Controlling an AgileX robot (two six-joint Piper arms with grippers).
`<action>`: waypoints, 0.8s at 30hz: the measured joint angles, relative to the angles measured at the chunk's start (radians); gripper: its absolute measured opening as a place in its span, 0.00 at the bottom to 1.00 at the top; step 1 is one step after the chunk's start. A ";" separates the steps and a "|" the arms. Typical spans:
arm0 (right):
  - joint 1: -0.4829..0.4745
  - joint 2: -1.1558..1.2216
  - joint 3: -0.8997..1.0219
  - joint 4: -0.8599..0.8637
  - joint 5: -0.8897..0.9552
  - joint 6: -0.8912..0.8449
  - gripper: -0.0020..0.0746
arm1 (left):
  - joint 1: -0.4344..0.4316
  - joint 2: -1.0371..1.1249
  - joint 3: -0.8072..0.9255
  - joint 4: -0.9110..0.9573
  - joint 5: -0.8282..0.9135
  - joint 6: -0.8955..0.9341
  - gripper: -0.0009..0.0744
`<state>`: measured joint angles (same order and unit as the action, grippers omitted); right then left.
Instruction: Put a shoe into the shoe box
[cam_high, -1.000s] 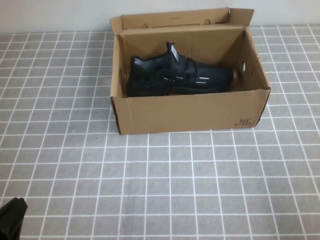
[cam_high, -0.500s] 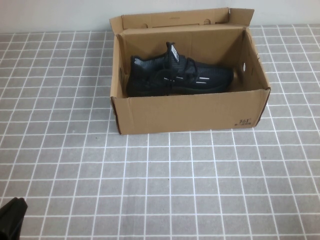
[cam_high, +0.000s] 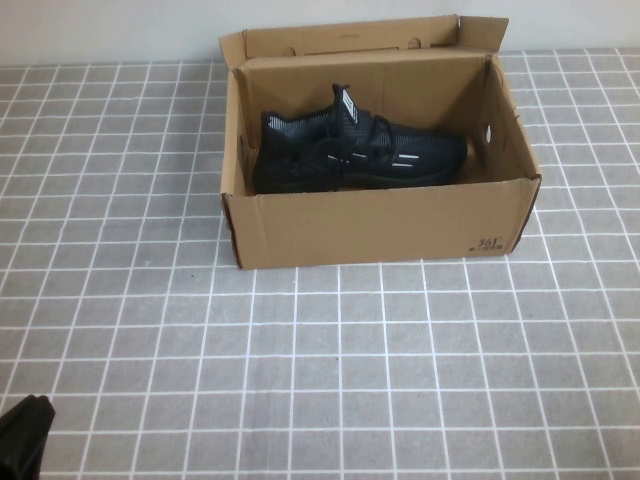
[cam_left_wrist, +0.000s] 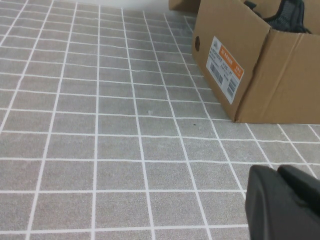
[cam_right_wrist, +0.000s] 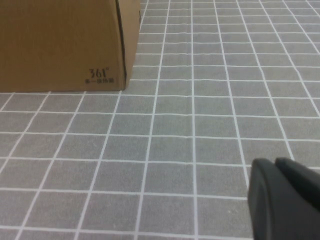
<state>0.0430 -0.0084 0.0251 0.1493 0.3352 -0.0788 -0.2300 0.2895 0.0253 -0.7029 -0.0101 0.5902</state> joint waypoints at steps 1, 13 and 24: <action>0.000 0.000 0.000 0.000 0.000 0.000 0.01 | 0.000 0.000 0.000 0.000 0.000 0.000 0.01; 0.000 0.000 0.000 0.000 0.000 0.000 0.01 | 0.000 0.000 0.000 0.000 0.000 0.000 0.01; 0.000 0.000 0.000 0.000 0.002 0.000 0.01 | 0.043 -0.114 0.000 0.337 -0.005 -0.103 0.01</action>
<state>0.0430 -0.0084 0.0251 0.1493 0.3372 -0.0788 -0.1867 0.1759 0.0253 -0.3661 -0.0150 0.4876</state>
